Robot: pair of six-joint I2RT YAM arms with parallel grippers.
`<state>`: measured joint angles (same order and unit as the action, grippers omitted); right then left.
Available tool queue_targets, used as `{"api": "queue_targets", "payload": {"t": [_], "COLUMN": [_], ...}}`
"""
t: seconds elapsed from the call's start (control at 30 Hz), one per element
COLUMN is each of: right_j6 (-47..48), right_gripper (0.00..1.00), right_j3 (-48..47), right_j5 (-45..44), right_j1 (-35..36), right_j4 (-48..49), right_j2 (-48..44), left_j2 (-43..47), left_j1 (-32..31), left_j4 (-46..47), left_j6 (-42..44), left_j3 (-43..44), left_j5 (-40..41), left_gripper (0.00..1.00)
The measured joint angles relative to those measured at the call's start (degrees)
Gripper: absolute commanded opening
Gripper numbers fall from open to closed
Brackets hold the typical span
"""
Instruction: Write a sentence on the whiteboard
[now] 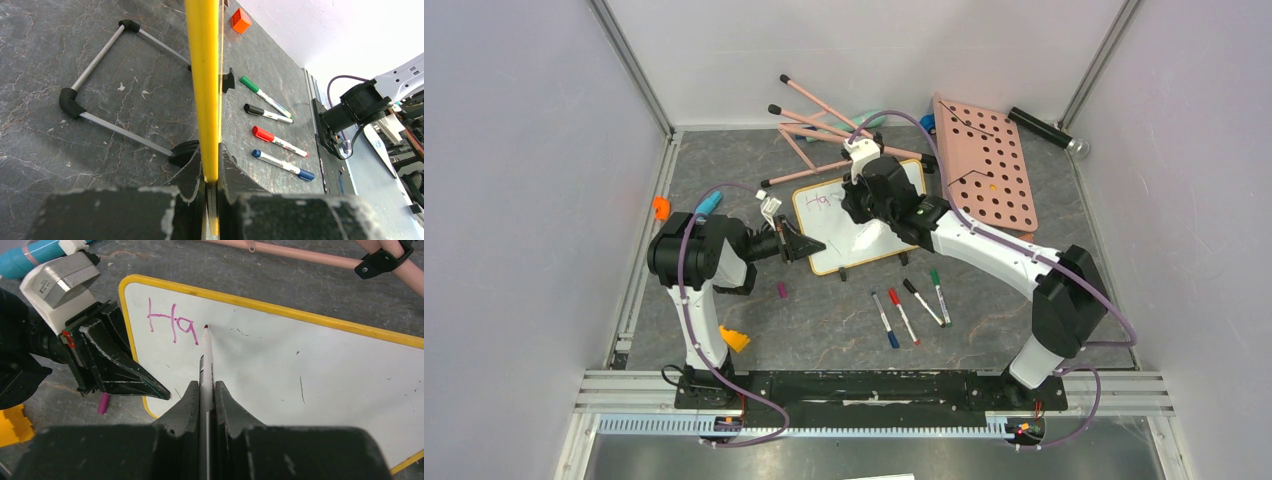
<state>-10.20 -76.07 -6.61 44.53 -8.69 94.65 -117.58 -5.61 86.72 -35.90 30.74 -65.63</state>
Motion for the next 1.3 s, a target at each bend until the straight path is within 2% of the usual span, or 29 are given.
{"api": "queue_targets", "payload": {"t": [0.57, 1.03, 1.3], "right_j6": [-0.02, -0.68, -0.87], "right_gripper": [0.00, 0.00, 0.00], "right_j3": [-0.55, 6.97, 7.54], "right_j5": [-0.98, 1.97, 2.91], "right_j1": [-0.13, -0.13, -0.09], "right_j4": [0.04, 0.87, 0.83], "right_j2": [1.22, -1.18, -1.31], "left_j2": [0.00, 0.00, 0.00], "left_j1": [0.00, -0.04, -0.04], "left_j4": [-0.04, -0.09, -0.07], "left_j6": [0.00, -0.02, 0.00], "left_j3": [0.00, 0.00, 0.00], "left_j5": [0.07, 0.13, 0.11], "left_gripper": [0.08, 0.08, 0.08]}}
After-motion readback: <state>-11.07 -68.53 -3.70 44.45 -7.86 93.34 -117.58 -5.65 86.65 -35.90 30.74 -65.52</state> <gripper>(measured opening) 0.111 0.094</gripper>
